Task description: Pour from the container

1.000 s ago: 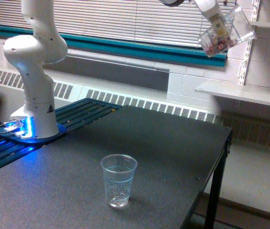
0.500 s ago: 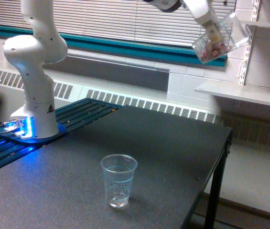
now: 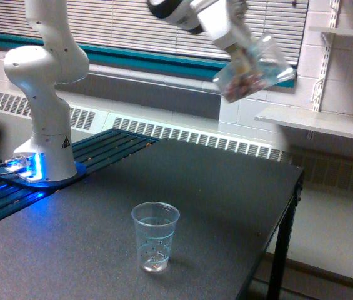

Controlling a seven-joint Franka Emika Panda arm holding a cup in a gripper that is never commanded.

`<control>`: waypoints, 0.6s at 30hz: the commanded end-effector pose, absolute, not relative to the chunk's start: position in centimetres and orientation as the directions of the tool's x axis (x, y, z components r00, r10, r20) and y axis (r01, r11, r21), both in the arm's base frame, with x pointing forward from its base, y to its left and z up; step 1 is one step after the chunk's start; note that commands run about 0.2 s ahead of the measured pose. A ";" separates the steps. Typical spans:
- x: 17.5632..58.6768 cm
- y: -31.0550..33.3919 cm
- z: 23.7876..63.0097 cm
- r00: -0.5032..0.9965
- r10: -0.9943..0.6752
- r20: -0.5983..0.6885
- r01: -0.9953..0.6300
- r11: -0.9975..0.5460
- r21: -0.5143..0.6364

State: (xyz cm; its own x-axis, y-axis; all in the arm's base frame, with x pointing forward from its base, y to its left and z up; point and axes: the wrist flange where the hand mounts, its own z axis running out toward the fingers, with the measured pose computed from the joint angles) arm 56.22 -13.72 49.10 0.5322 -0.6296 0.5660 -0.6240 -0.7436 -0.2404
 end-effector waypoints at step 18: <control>47.1 -16.6 39.1 0.663 -0.563 0.493 -0.599 -0.794 -0.102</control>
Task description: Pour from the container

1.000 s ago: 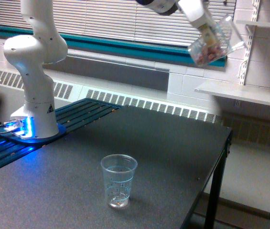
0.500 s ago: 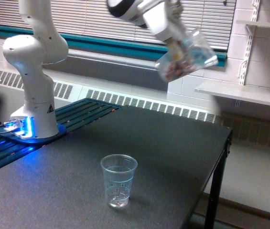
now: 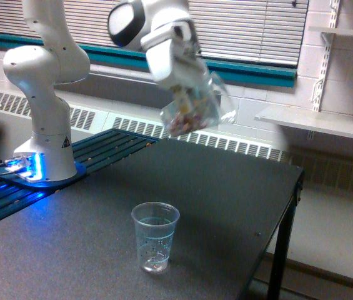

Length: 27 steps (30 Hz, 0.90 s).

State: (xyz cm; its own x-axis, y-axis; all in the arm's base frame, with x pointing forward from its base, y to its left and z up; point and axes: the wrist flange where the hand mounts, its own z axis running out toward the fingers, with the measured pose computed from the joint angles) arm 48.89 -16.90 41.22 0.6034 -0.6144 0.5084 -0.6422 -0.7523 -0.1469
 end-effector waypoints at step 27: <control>43.5 -20.3 32.5 0.743 -0.525 0.415 -0.591 -0.806 0.039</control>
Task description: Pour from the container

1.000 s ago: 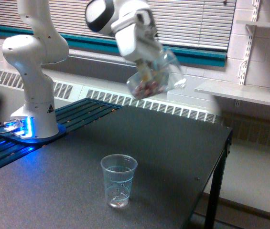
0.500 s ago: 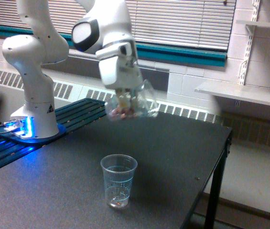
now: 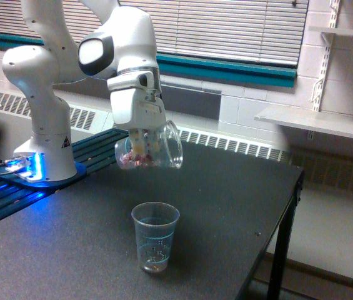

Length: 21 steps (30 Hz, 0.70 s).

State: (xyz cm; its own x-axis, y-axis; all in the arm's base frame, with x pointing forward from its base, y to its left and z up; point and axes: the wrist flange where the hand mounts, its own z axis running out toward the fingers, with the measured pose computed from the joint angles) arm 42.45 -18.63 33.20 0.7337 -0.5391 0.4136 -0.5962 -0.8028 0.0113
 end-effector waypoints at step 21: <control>38.2 -20.6 31.6 0.772 -0.509 0.380 -0.589 -0.798 0.129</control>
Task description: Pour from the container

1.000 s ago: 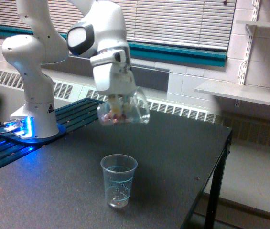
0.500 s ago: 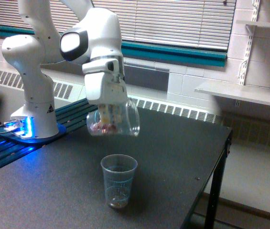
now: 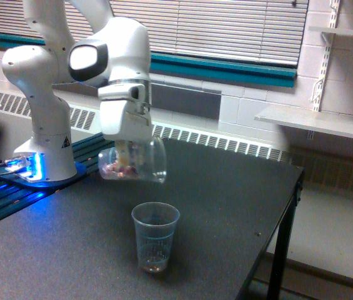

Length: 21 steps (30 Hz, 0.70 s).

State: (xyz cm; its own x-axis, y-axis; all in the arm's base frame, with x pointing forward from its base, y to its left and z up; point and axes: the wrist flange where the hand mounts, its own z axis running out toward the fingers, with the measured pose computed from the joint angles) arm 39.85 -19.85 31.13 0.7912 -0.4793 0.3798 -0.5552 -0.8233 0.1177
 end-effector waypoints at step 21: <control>38.8 -20.6 32.0 0.792 -0.482 0.374 -0.569 -0.805 0.168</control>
State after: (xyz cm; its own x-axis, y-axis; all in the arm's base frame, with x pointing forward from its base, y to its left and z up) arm 38.07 -20.66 31.68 0.7889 -0.4904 0.3703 -0.5731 -0.8046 0.1554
